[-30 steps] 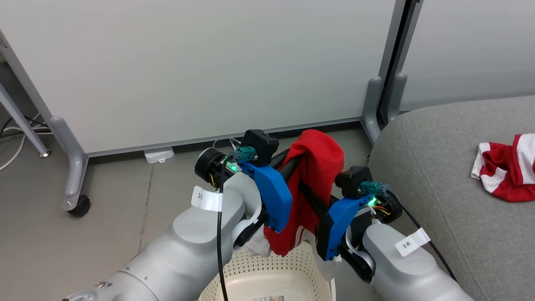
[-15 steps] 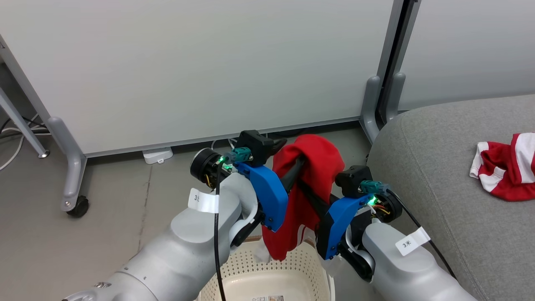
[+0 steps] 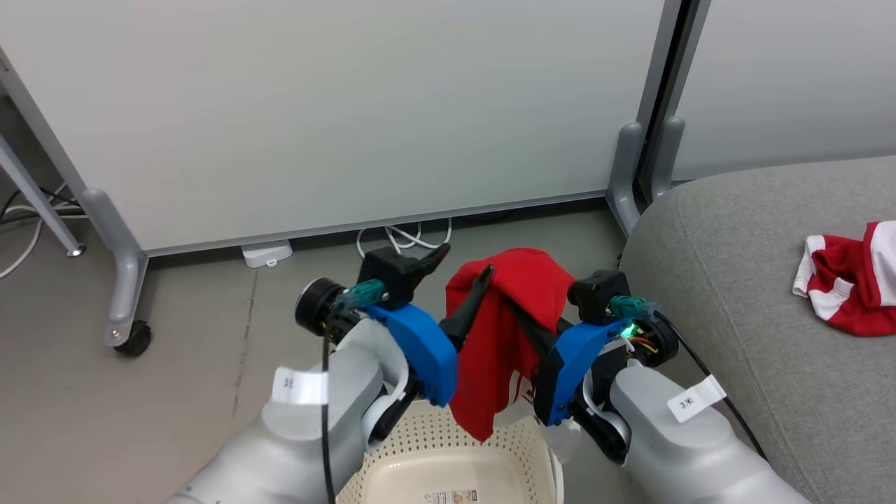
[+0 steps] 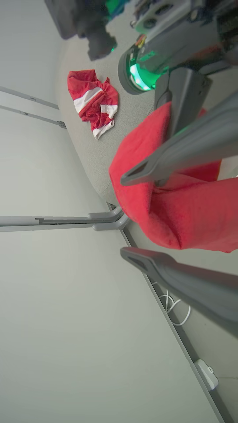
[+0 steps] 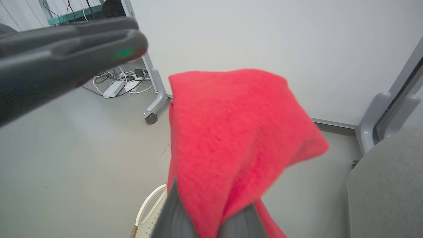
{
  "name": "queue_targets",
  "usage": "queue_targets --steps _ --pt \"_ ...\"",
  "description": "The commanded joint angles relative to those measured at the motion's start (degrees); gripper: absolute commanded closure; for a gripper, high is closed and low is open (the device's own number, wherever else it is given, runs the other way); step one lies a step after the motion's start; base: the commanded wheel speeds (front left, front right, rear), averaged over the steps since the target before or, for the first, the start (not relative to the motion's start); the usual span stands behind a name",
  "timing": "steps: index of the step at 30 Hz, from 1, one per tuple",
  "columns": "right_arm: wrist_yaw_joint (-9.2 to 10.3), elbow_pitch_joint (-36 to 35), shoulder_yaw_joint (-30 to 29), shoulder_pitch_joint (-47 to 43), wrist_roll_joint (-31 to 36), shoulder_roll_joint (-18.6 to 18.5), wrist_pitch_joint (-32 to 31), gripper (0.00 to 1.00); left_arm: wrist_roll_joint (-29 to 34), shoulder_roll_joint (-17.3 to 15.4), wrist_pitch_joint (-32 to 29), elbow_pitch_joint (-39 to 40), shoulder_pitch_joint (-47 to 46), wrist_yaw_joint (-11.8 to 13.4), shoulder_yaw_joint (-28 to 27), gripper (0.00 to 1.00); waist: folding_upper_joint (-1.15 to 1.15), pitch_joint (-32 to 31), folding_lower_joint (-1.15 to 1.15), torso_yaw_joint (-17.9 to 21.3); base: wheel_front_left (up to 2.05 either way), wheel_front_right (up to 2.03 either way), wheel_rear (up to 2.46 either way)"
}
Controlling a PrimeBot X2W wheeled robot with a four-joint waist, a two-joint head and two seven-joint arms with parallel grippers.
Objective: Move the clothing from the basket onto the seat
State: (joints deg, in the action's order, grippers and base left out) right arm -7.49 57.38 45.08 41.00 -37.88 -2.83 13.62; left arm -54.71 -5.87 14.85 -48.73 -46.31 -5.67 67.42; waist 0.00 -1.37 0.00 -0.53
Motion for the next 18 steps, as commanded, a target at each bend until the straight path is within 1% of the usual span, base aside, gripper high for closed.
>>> queue_targets --steps 1,4,9,13,18 --pt "-0.01 0.3 -0.3 1.6 0.0 -0.1 0.4 1.00 1.5 -1.1 0.4 2.5 1.7 0.9 -2.5 0.00 0.00 0.2 0.00 -0.1 0.00 0.00 0.00" --pt "-0.01 0.5 -0.7 1.6 0.1 -0.1 0.8 1.00 5.7 -4.0 0.3 8.4 7.3 2.5 -8.4 0.00 0.00 0.6 0.00 -0.3 0.00 0.00 0.00" --pt "-0.01 0.7 -1.5 2.2 0.4 -0.1 1.2 1.00 13.9 -7.3 0.3 18.4 17.5 3.9 -19.0 0.00 0.00 1.2 0.00 -0.3 0.00 0.00 0.00" --pt "-0.01 0.9 -2.3 2.6 0.6 -0.1 1.4 1.00 20.2 -8.2 0.3 24.9 25.0 3.1 -26.9 0.00 0.00 1.6 0.00 -0.4 0.00 0.00 0.00" --pt "-0.01 0.5 -3.1 2.6 1.1 -0.1 1.6 1.00 26.5 -7.4 0.4 29.7 32.5 1.2 -34.8 0.00 0.00 1.7 0.00 -0.4 0.00 0.00 0.00"
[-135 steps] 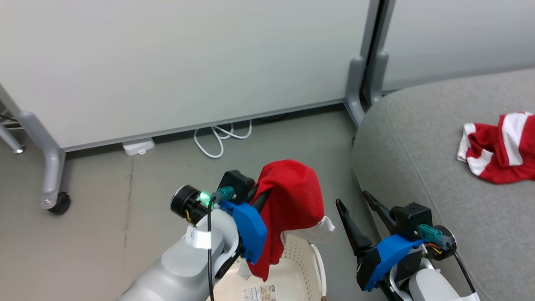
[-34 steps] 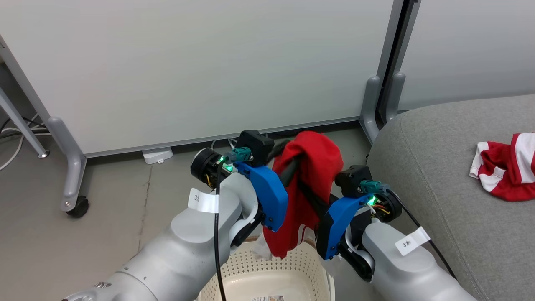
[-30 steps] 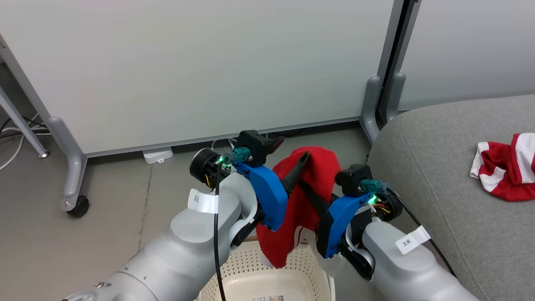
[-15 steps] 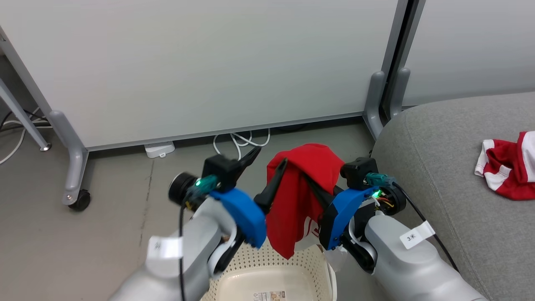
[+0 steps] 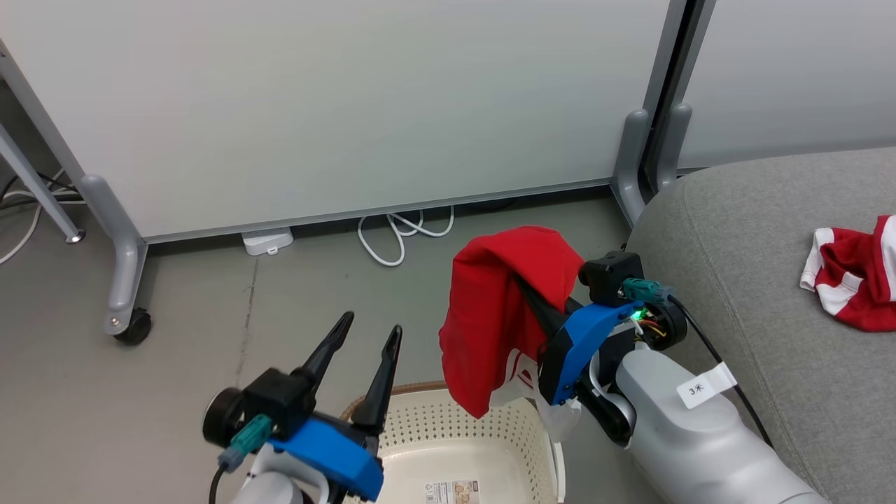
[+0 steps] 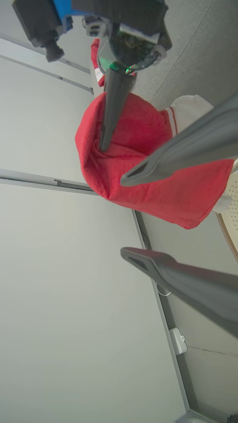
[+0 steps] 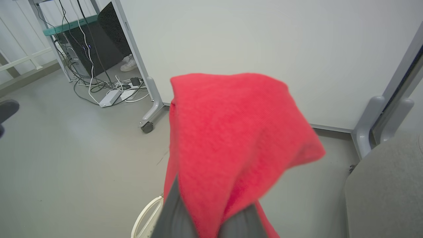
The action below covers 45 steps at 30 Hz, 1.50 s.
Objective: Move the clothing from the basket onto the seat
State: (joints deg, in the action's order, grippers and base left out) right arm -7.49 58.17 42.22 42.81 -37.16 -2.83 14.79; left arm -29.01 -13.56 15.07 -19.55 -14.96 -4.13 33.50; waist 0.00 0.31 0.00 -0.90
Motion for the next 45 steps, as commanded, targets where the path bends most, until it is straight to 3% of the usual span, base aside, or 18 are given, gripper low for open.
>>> queue_targets --steps 1,8,16,35,45 --pt "-0.01 -0.3 -0.3 0.7 0.4 -0.1 0.4 1.00 1.7 0.5 0.1 1.0 2.3 -0.7 -2.1 0.00 0.00 0.0 0.00 0.0 0.00 0.00 0.00" --pt "-0.01 -0.7 -1.1 0.1 0.9 -0.1 0.5 1.00 6.6 3.0 0.1 2.6 8.0 -2.6 -8.5 0.00 0.00 -0.3 0.00 0.6 0.00 0.00 0.00" --pt "-0.01 -1.0 -2.0 -0.2 1.6 -0.1 0.5 1.00 9.6 4.7 0.1 2.6 9.9 -3.4 -11.5 0.00 0.00 0.0 0.00 2.8 0.00 0.00 0.00" --pt "-0.02 -2.3 -5.0 1.0 4.5 -0.1 0.5 1.00 10.5 4.2 0.1 3.6 6.6 -3.3 -10.1 0.00 0.00 4.2 0.00 20.5 0.00 0.00 0.00" --pt "-0.02 -3.7 -6.5 0.2 5.1 -0.1 0.5 1.00 10.9 3.6 0.1 4.0 6.1 -3.4 -10.3 0.00 0.00 5.6 0.00 27.6 0.00 0.00 0.00"
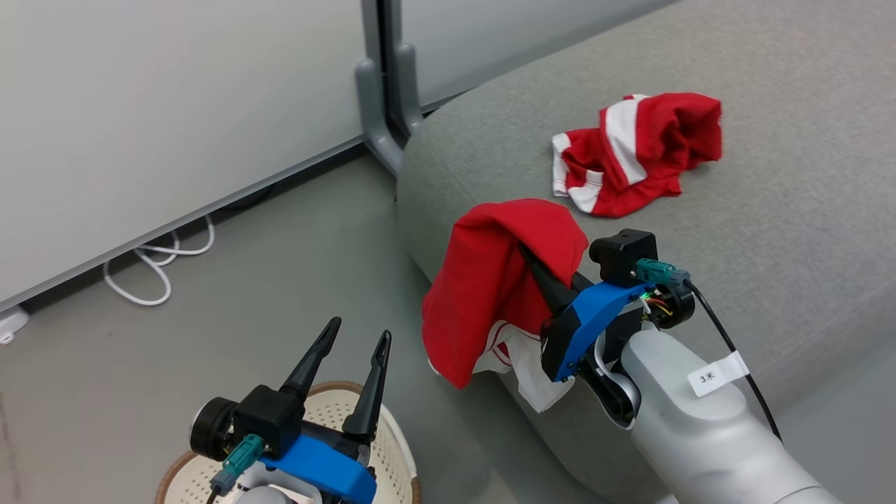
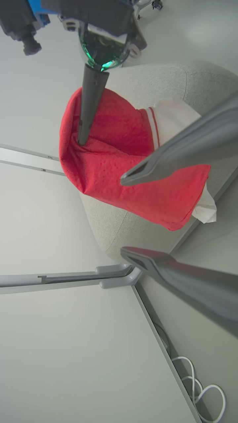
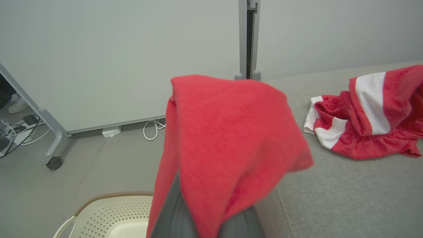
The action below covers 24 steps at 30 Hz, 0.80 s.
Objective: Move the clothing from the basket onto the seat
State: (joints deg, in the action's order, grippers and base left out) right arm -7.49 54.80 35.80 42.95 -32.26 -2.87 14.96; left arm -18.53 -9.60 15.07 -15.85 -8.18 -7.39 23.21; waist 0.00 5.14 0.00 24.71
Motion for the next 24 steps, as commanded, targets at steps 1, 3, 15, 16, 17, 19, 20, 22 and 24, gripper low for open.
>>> queue_targets --steps 1,3,15,16,17,19,20,22,24 --pt "-0.02 -0.3 -0.1 0.1 0.2 0.0 0.3 1.00 0.5 -0.4 0.1 0.3 -0.7 -0.1 0.0 0.00 0.00 0.8 0.00 2.0 0.00 0.00 0.00" --pt "-0.01 -0.5 -0.2 -0.2 0.2 0.0 0.3 1.00 0.6 -0.4 0.1 0.3 -0.8 -0.1 0.1 0.00 0.00 1.1 0.00 2.8 0.00 0.00 0.00" --pt "-0.01 0.3 -3.6 1.8 0.9 -0.1 0.3 1.00 1.0 -1.2 0.1 0.9 -1.7 -0.1 0.0 0.00 0.00 3.4 0.00 3.5 0.00 0.00 0.00" --pt "-0.01 0.7 -4.3 2.7 0.3 0.0 0.3 1.00 1.1 -1.4 0.1 1.0 -1.8 -0.1 -0.1 0.00 0.00 3.8 0.00 3.4 0.00 0.00 0.00" --pt "-0.01 1.3 -5.1 4.0 0.5 0.0 0.3 1.00 1.1 -1.5 0.1 1.1 -1.9 -0.1 -0.3 0.00 0.00 4.4 0.00 3.3 0.00 0.00 0.00" --pt "-0.01 3.3 -7.3 7.0 1.1 0.0 0.3 1.00 1.4 -1.9 0.1 1.4 -2.6 -0.1 -0.5 0.00 0.00 5.7 0.00 3.0 0.00 0.00 0.00" --pt "-0.01 4.3 -8.8 8.9 1.9 0.0 0.3 1.00 1.5 -2.2 0.1 1.6 -3.0 -0.1 -0.6 0.00 0.00 6.5 0.00 2.7 0.00 0.00 0.00" --pt "-0.01 6.5 -11.9 12.8 3.0 -0.1 0.3 1.00 1.9 -2.8 0.1 1.8 -3.7 -0.1 -0.6 0.00 0.00 8.1 0.00 2.2 0.00 0.00 0.00" --pt "-0.01 8.4 -15.4 17.1 4.2 -1.5 0.3 1.00 2.0 -3.4 0.1 2.1 -4.5 -0.1 -0.3 0.00 0.00 9.7 0.00 1.6 0.00 0.00 0.00"
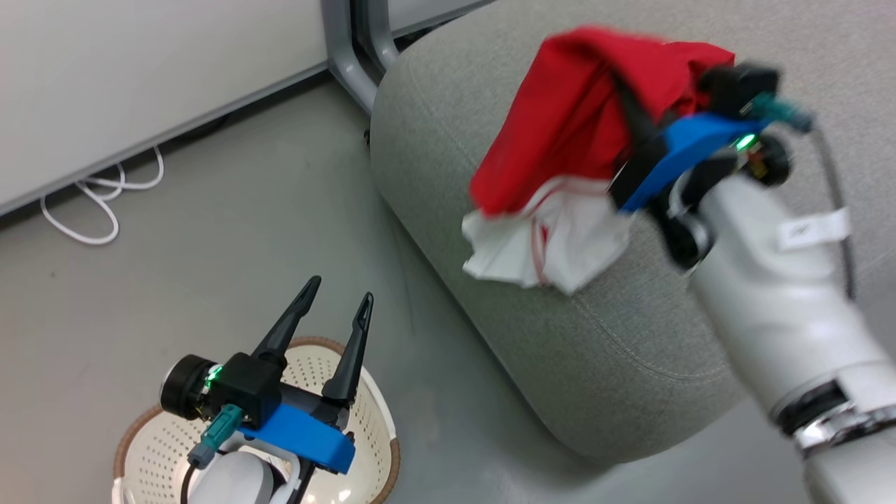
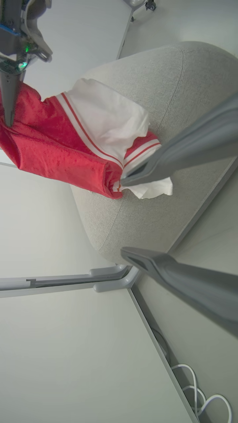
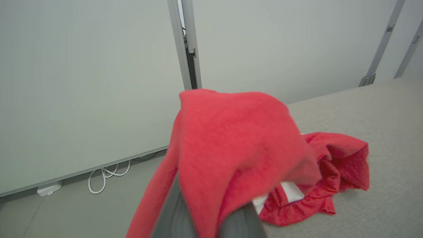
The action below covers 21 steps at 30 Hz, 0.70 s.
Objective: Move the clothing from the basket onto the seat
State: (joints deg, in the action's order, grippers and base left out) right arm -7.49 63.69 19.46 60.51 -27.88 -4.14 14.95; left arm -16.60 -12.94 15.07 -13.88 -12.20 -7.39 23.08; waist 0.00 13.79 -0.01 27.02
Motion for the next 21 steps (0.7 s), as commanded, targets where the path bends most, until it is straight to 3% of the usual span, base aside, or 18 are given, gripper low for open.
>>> queue_targets --steps 1,5,11,15,21 --pt "-0.01 0.2 -0.7 1.5 0.0 -1.1 0.3 1.00 0.2 -0.4 0.1 0.3 -1.0 -0.1 0.1 0.00 0.00 2.0 0.01 -1.2 0.00 0.00 0.00" --pt "-0.02 3.1 -6.6 9.0 1.0 -4.5 0.3 1.00 0.6 -1.4 0.1 1.2 -2.6 -0.1 -0.2 0.00 0.00 5.8 0.01 -2.7 0.00 0.00 0.00" --pt "-0.01 4.6 -14.0 16.9 3.6 -12.5 0.3 1.00 1.2 -3.8 0.1 3.7 -6.9 -0.1 2.0 0.00 0.00 12.9 0.01 -6.7 0.00 0.00 0.00" --pt "-0.02 5.2 -19.6 17.4 6.0 -18.4 0.3 1.00 1.6 -5.4 0.1 4.8 -10.8 -0.1 4.4 0.00 0.00 17.2 0.01 -9.3 0.00 0.00 0.00" --pt "-0.01 5.9 -28.9 13.2 8.5 -21.2 0.3 1.00 2.1 -5.8 0.1 6.3 -15.7 -0.1 6.5 0.00 0.00 22.3 0.01 -12.3 0.00 0.00 0.00"
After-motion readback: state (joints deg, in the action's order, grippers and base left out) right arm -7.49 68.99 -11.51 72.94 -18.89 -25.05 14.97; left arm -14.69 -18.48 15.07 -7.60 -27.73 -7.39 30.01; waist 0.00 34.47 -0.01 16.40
